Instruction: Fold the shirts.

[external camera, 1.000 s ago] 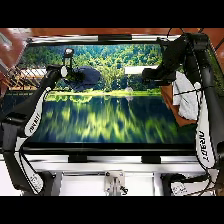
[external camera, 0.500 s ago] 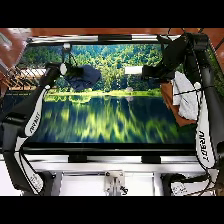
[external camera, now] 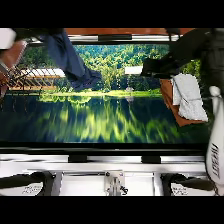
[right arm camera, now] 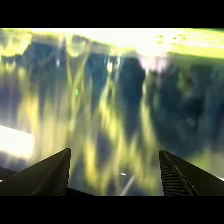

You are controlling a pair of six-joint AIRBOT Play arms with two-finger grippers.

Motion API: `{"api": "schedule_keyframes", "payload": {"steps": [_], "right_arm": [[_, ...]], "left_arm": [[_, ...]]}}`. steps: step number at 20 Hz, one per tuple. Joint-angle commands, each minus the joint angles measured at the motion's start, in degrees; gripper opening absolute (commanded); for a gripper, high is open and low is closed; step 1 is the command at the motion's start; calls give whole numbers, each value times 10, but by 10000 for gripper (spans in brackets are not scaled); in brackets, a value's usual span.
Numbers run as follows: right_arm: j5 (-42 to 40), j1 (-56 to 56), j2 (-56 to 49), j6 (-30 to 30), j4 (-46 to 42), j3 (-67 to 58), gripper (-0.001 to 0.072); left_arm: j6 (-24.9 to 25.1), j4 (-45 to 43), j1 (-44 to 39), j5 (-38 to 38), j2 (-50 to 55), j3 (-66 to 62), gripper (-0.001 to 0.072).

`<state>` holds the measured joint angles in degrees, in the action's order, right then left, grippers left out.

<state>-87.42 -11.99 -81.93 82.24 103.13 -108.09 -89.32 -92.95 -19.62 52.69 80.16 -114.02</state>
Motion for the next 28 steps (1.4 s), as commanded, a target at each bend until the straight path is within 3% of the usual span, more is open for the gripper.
{"api": "schedule_keyframes", "payload": {"steps": [1,4,9,10,11,12,15,17,20,22,24,28], "right_arm": [[-32,0,102,3,-68,0,663],[-33,0,180,-17,-101,0,663],[-87,0,230,-23,-106,0,663],[-106,0,229,-23,-106,0,663],[-113,0,229,-23,-107,2,663],[-114,0,229,-23,-108,5,663],[-94,0,229,-23,-117,44,663],[-66,0,229,-22,-125,103,663],[8,0,228,-23,-109,241,663],[46,2,217,-22,-84,333,663],[76,6,193,-10,-41,403,662],[93,12,117,35,59,455,662]], "left_arm": [[3,2,-54,113,-109,40,33],[-42,35,-130,125,-128,134,34],[-121,85,-280,-52,-75,287,44],[-120,86,-303,-44,-54,289,214],[-119,85,-317,-29,-40,289,515],[-119,85,-320,-5,-32,288,720],[-119,47,-268,109,-40,287,720],[-110,25,-184,167,-48,287,719],[-98,34,-27,168,-48,297,718],[-97,97,85,163,-40,322,718],[-64,184,180,158,-26,367,709],[-48,247,250,128,28,448,710]]}}
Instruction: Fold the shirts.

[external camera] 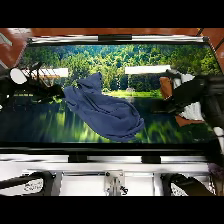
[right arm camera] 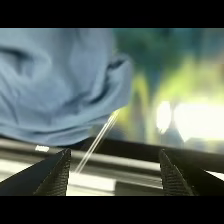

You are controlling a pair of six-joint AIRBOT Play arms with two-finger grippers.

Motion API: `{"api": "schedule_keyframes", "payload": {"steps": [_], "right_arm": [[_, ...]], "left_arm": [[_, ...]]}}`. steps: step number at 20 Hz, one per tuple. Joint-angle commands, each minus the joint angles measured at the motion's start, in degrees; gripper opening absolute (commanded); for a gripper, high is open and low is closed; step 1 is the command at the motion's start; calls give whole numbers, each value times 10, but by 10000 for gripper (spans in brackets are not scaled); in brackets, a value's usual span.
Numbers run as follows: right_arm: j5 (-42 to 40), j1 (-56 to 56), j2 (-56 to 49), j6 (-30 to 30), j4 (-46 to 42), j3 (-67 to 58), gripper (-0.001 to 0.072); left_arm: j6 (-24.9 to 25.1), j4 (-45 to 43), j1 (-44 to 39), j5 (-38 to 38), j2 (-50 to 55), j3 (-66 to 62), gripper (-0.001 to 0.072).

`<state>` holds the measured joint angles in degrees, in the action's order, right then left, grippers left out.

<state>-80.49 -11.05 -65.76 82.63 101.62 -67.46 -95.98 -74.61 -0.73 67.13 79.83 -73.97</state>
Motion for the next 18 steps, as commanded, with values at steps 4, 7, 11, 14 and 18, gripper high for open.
{"api": "schedule_keyframes", "payload": {"steps": [4,7,11,14,18], "right_arm": [[19,3,-105,51,125,49,662],[8,3,-118,51,127,49,662],[5,2,-118,51,133,65,663],[23,2,-118,50,142,120,663],[118,2,-118,49,194,181,663]], "left_arm": [[25,104,19,-115,92,56,712],[20,146,-14,-182,131,56,713],[23,147,-35,-219,160,55,713],[23,147,-38,-231,162,54,574],[26,147,-39,-227,155,54,37]]}}
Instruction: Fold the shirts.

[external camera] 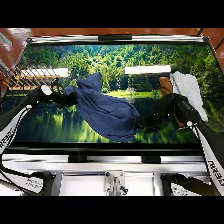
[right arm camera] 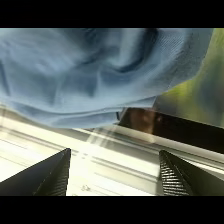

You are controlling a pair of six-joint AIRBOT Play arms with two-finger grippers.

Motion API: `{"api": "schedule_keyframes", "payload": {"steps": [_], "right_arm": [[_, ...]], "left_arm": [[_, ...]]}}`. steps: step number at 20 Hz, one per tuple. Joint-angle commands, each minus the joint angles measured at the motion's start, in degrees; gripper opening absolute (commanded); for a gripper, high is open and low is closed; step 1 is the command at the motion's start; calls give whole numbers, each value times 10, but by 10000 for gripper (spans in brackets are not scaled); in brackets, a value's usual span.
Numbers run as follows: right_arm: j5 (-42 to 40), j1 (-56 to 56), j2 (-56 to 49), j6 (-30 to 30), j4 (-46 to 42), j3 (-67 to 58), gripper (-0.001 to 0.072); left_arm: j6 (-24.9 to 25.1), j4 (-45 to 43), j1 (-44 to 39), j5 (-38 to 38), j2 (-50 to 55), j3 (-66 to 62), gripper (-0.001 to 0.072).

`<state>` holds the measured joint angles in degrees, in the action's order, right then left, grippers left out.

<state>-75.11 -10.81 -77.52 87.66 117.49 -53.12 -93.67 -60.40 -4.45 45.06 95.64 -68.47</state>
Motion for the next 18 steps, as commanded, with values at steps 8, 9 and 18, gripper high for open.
{"api": "schedule_keyframes", "payload": {"steps": [8,9,18], "right_arm": [[202,-89,-55,-58,67,55,632],[217,-104,-59,-65,67,55,434],[247,-118,281,-40,-103,-124,82]], "left_arm": [[80,5,-2,19,-92,-1,36],[81,5,-2,23,-106,-1,36],[144,36,-2,-99,-493,-81,36]]}}
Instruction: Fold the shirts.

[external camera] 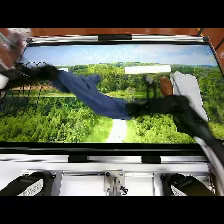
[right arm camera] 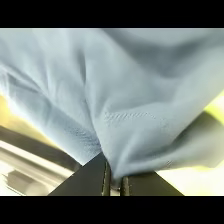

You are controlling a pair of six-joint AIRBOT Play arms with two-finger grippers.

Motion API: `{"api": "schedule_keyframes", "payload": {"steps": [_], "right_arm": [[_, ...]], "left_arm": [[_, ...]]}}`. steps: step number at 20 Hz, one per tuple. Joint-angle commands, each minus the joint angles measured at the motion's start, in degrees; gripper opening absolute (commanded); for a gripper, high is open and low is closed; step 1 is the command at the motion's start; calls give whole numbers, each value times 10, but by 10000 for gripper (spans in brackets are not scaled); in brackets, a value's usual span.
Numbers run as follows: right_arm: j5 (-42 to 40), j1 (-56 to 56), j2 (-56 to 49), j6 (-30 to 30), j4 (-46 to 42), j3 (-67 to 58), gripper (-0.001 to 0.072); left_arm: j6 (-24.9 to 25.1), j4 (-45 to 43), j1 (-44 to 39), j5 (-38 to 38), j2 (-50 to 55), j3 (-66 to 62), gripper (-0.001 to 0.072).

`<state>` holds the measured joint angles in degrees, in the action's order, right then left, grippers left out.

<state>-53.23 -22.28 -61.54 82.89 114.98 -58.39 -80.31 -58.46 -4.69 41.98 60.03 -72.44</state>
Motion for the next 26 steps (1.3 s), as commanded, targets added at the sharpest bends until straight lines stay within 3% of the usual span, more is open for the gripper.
{"api": "schedule_keyframes", "payload": {"steps": [1,4,6,9,13,16,22,26], "right_arm": [[53,-3,169,6,-85,-107,81],[131,-3,264,-26,-71,-185,81],[114,-3,290,-41,-57,-214,81],[16,-3,297,-67,-42,-216,81],[-172,-3,252,-124,-81,-209,81],[-214,-3,200,-177,-133,-149,82],[-46,-3,16,-297,-307,-44,82],[196,-3,-132,-321,-293,-44,82]], "left_arm": [[10,30,0,-98,-194,-62,36],[10,52,0,-146,-334,-83,36],[10,52,0,-140,-398,-83,36],[10,26,0,-118,-430,-81,36],[10,-78,0,40,-404,-52,36],[10,-140,0,56,-365,27,36],[-5,-151,4,-28,-168,127,36],[-5,-88,4,-126,-22,125,36]]}}
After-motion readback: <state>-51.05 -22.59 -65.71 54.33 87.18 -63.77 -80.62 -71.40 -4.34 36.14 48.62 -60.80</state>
